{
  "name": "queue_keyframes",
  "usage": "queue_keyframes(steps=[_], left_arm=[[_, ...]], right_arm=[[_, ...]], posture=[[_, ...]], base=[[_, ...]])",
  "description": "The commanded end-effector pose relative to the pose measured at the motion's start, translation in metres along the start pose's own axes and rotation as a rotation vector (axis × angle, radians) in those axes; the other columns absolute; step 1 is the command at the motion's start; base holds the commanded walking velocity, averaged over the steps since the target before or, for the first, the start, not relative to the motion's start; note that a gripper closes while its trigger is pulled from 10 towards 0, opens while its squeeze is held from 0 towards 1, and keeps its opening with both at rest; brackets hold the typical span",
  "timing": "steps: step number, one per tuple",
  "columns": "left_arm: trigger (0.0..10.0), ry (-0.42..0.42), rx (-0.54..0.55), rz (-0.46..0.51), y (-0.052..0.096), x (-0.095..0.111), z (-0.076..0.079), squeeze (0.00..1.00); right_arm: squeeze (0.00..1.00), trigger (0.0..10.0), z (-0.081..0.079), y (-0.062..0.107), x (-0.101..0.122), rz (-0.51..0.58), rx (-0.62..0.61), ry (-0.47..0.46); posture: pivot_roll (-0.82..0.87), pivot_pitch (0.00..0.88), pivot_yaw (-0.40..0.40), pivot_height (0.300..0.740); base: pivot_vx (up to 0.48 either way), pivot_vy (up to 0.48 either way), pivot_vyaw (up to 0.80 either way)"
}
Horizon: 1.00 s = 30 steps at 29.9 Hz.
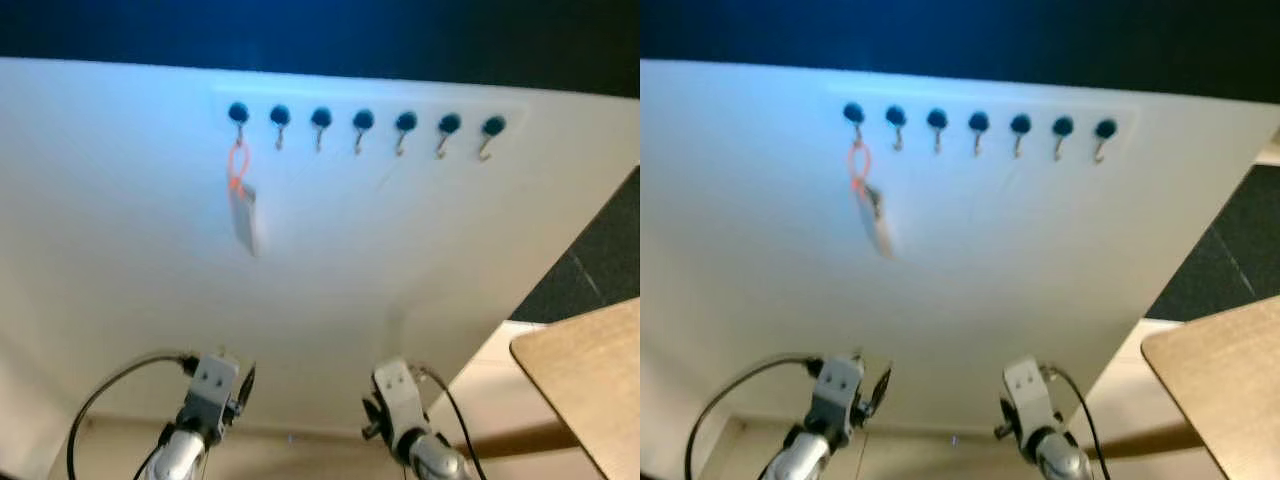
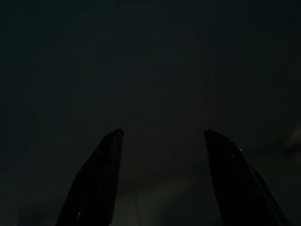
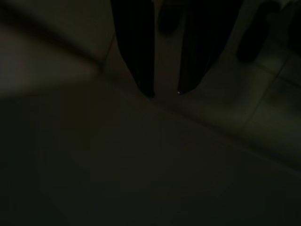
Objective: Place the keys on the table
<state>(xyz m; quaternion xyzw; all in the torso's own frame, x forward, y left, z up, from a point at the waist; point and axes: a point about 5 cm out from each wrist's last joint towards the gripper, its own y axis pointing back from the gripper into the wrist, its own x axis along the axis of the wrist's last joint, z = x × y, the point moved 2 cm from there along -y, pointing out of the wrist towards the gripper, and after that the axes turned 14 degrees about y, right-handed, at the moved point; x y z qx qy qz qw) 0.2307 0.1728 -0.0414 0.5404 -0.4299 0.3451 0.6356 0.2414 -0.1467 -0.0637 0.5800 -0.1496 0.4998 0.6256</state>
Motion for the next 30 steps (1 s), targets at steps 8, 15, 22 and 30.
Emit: queue_keyframes(steps=[8,15,22,30], left_arm=[[10.0,0.038,-0.044,0.064,0.0,0.018,0.008,0.0],[10.0,-0.142,-0.334,0.248,-0.006,0.065,0.035,0.0],[10.0,-0.179,-0.327,0.364,-0.004,0.102,0.028,0.0],[10.0,-0.188,-0.354,0.449,-0.001,0.124,0.034,0.0]], right_arm=[[0.0,10.0,0.007,0.004,-0.013,-0.057,-0.053,-0.059],[0.0,10.0,0.012,0.0,-0.006,-0.048,-0.054,-0.014],[0.0,10.0,0.012,-0.007,0.015,0.027,-0.024,0.051],[0.0,10.0,0.013,-0.007,0.017,0.035,-0.025,0.051]], posture=[[0.02,0.01,0.015,0.74],[0.02,0.009,-0.005,0.74],[0.04,0.02,-0.023,0.74],[0.06,0.049,-0.035,0.74]], base=[[0.0,0.0,0.0],[0.0,0.0,0.0],[0.0,0.0,0.0],[0.0,0.0,0.0]])
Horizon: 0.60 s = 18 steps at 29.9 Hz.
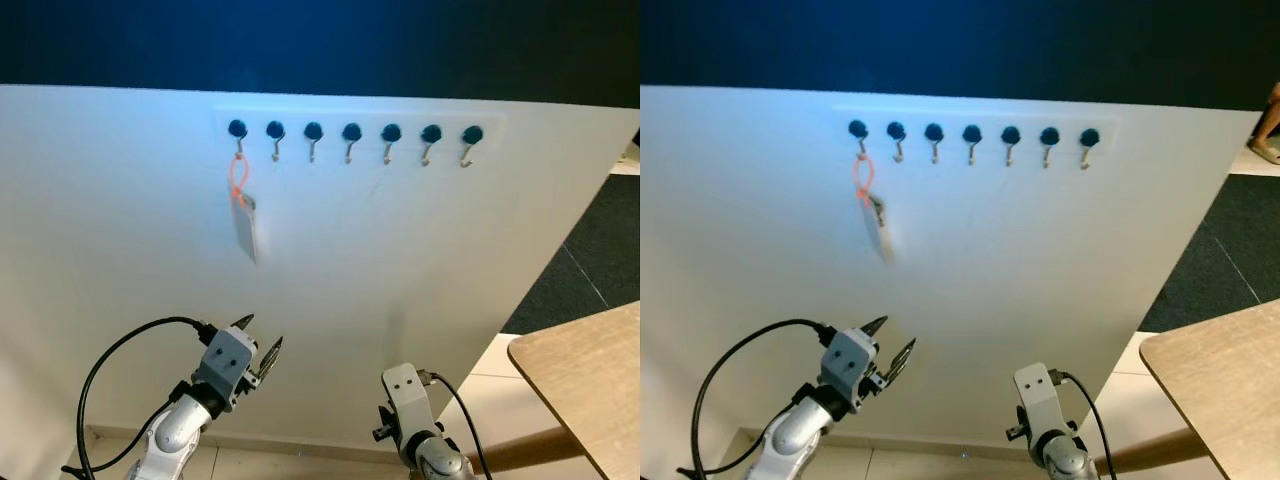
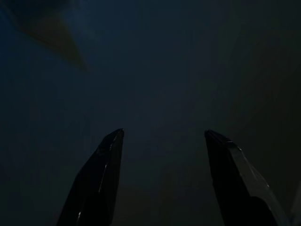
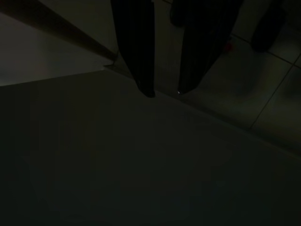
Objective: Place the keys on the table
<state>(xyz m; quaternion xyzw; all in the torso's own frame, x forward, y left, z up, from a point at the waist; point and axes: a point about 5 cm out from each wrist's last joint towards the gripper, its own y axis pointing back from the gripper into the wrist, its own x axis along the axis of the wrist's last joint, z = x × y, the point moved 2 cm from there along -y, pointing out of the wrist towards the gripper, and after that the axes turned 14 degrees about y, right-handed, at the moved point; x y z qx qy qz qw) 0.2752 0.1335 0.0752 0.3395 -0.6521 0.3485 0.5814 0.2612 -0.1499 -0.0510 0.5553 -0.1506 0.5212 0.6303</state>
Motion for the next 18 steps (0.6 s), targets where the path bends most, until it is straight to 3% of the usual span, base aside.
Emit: queue_keyframes(steps=[1,2,6,7,8,9,10,12,14,15,18], left_arm=[[10.0,0.001,-0.033,0.074,-0.002,0.021,0.006,0.0],[10.0,0.004,-0.054,0.115,-0.004,0.031,0.01,0.0],[10.0,0.004,-0.075,0.147,-0.005,0.039,0.015,0.04],[10.0,0.003,-0.098,0.169,-0.005,0.046,0.02,0.4],[10.0,0.0,-0.111,0.193,-0.005,0.053,0.024,0.55],[10.0,-0.007,-0.119,0.211,-0.004,0.059,0.027,0.55],[10.0,-0.024,-0.104,0.232,-0.004,0.064,0.028,0.47],[10.0,-0.024,-0.104,0.232,-0.004,0.064,0.028,0.47],[10.0,-0.04,-0.035,0.272,-0.002,0.072,0.021,0.13],[10.0,-0.035,0.005,0.281,-0.001,0.075,0.017,0.0],[10.0,-0.035,0.046,0.284,0.0,0.08,0.011,0.0]], right_arm=[[0.0,10.0,-0.004,0.002,-0.003,0.009,0.026,0.015],[0.0,10.0,-0.006,0.003,-0.004,0.011,0.038,0.026],[0.0,10.0,-0.007,0.004,-0.006,0.011,0.049,0.039],[0.0,10.0,-0.008,0.006,-0.009,0.007,0.055,0.051],[0.0,10.0,-0.008,0.007,-0.012,-0.001,0.054,0.054],[0.0,10.0,-0.007,0.008,-0.014,-0.007,0.051,0.054],[0.0,10.0,-0.006,0.009,-0.015,-0.01,0.047,0.051],[0.0,10.0,-0.006,0.009,-0.015,-0.01,0.047,0.051],[0.0,10.0,-0.006,0.009,-0.016,-0.01,0.038,0.044],[0.0,10.0,-0.006,0.01,-0.016,-0.009,0.035,0.041],[0.0,10.0,-0.006,0.01,-0.017,-0.008,0.031,0.036]], posture=[[0.06,0.063,-0.044,0.74],[0.06,0.069,-0.044,0.74],[0.06,0.071,-0.044,0.74],[0.05,0.071,-0.043,0.74],[0.05,0.073,-0.039,0.74],[0.05,0.073,-0.039,0.74],[0.05,0.074,-0.034,0.74],[0.05,0.074,-0.034,0.74],[0.04,0.074,-0.021,0.74],[0.04,0.074,-0.02,0.74],[0.04,0.074,-0.016,0.74]], base=[[0.0,0.0,0.0],[0.0,0.0,0.0],[0.0,0.0,0.0],[0.0,0.0,0.0],[0.0,0.0,0.0],[0.0,0.0,0.0],[0.0,0.0,0.0],[0.0,0.0,0.0],[0.0,0.0,0.0],[0.0,0.0,0.0],[0.0,0.0,0.0]])
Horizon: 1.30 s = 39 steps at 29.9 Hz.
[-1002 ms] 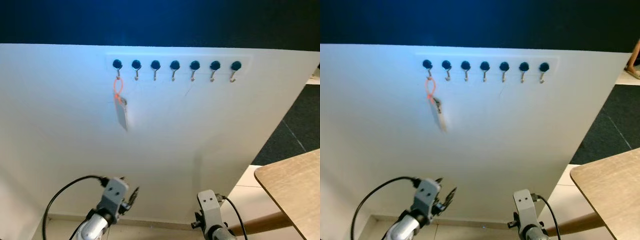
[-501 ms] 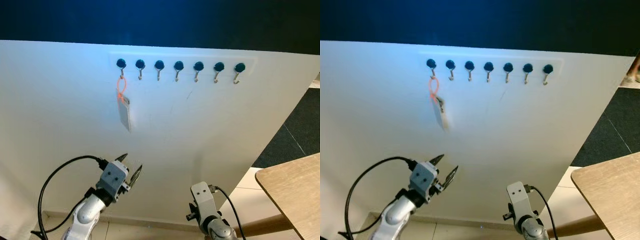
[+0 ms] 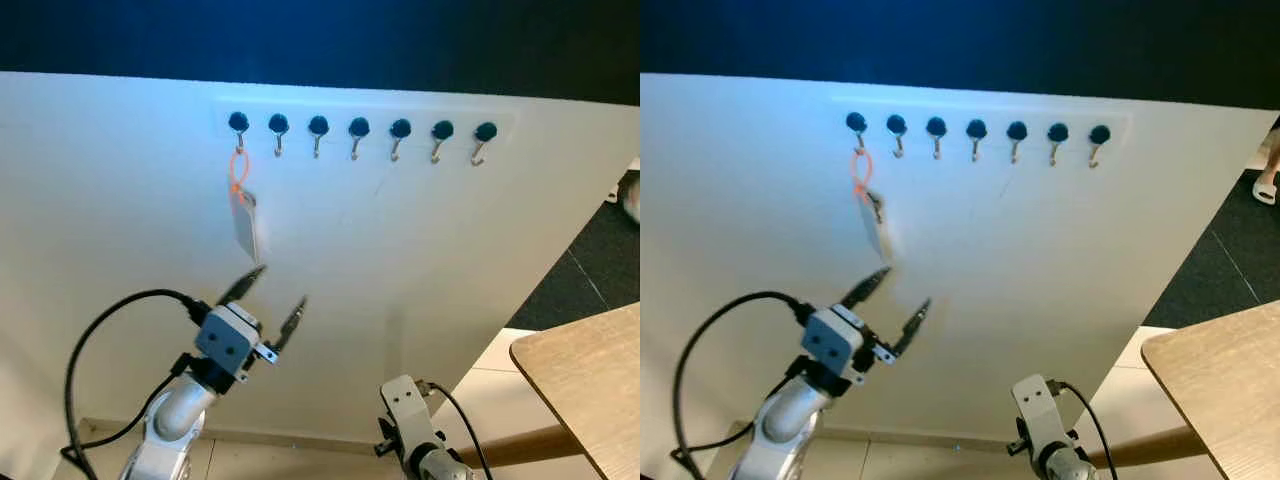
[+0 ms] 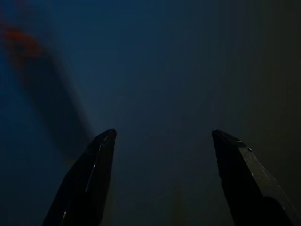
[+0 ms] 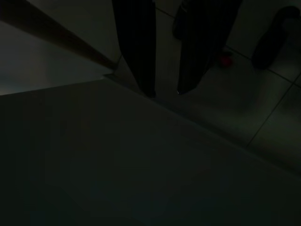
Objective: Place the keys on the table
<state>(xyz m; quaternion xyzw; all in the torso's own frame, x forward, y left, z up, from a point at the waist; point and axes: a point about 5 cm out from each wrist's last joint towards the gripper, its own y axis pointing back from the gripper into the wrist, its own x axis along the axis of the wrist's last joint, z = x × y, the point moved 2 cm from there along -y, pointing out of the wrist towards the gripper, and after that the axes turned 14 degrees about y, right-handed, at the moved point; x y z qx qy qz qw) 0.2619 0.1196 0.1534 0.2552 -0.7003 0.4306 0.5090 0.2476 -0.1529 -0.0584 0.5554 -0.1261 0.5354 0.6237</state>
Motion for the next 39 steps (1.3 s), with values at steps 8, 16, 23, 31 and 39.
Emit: queue_keyframes(steps=[8,16,23,31,39], left_arm=[[10.0,-0.019,0.035,-0.018,-0.014,0.011,0.008,0.0],[10.0,0.069,0.206,-0.047,-0.028,0.012,0.004,0.0],[10.0,-0.013,0.355,-0.081,-0.03,0.013,-0.016,0.0],[10.0,-0.061,0.46,-0.083,-0.027,0.019,-0.032,0.0],[9.6,-0.073,0.494,-0.077,-0.031,0.022,-0.04,0.0]], right_arm=[[0.0,10.0,0.001,0.002,-0.004,-0.005,-0.017,-0.011],[0.0,10.0,0.004,0.0,0.0,0.002,-0.03,-0.014],[0.0,10.0,0.003,0.0,0.001,0.005,-0.034,-0.018],[0.0,10.0,0.005,-0.001,0.004,0.019,-0.045,-0.021],[0.0,10.0,0.009,-0.002,0.015,0.093,-0.061,-0.024]], posture=[[0.04,0.069,-0.011,0.74],[0.04,0.064,-0.005,0.74],[0.03,0.064,0.001,0.74],[0.03,0.056,0.004,0.74],[0.03,0.052,0.0,0.74]], base=[[0.0,0.0,0.0],[0.0,0.0,0.0],[0.0,0.0,0.0],[0.0,0.0,0.0],[0.0,0.0,0.0]])
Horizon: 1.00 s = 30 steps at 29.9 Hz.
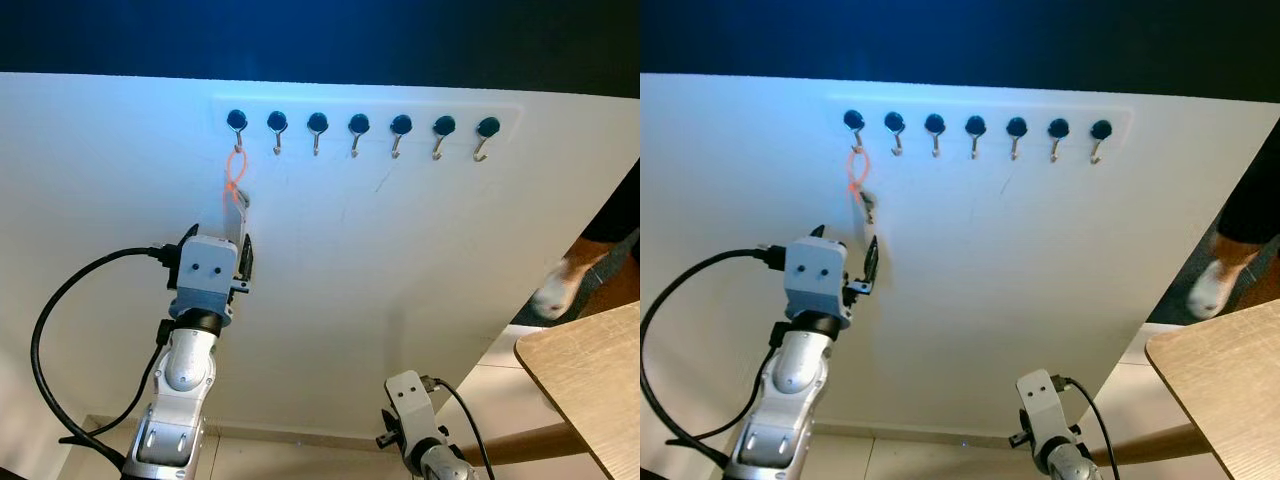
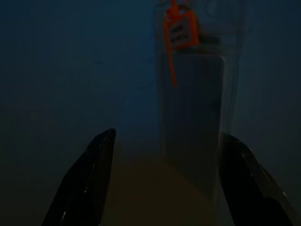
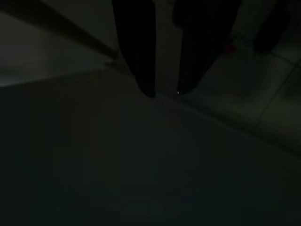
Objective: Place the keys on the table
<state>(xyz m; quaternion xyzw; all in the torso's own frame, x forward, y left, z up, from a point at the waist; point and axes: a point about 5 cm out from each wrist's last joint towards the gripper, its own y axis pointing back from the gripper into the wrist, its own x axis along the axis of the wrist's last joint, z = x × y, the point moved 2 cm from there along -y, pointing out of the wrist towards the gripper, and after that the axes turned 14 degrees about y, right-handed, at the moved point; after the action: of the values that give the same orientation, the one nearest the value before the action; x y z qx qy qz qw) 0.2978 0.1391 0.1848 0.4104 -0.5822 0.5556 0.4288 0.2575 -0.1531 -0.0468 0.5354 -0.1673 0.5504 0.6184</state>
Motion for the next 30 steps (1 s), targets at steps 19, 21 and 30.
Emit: queue_keyframes(steps=[19,21,30], left_arm=[[2.7,0.018,0.007,0.052,-0.018,0.018,-0.001,0.0],[0.0,0.02,0.006,0.051,-0.019,0.018,0.0,0.0],[0.0,0.013,0.0,0.031,-0.019,0.017,-0.002,0.0]], right_arm=[[0.0,10.0,0.002,-0.001,0.008,0.052,-0.02,-0.006],[0.0,10.0,0.002,-0.001,0.008,0.053,-0.02,-0.006],[0.0,10.0,0.003,-0.002,0.01,0.057,-0.023,-0.007]], posture=[[0.03,0.061,0.007,0.74],[0.03,0.061,0.007,0.74],[0.03,0.06,0.009,0.74]], base=[[0.0,0.0,0.0],[0.0,0.0,0.0],[0.0,0.0,0.0]])
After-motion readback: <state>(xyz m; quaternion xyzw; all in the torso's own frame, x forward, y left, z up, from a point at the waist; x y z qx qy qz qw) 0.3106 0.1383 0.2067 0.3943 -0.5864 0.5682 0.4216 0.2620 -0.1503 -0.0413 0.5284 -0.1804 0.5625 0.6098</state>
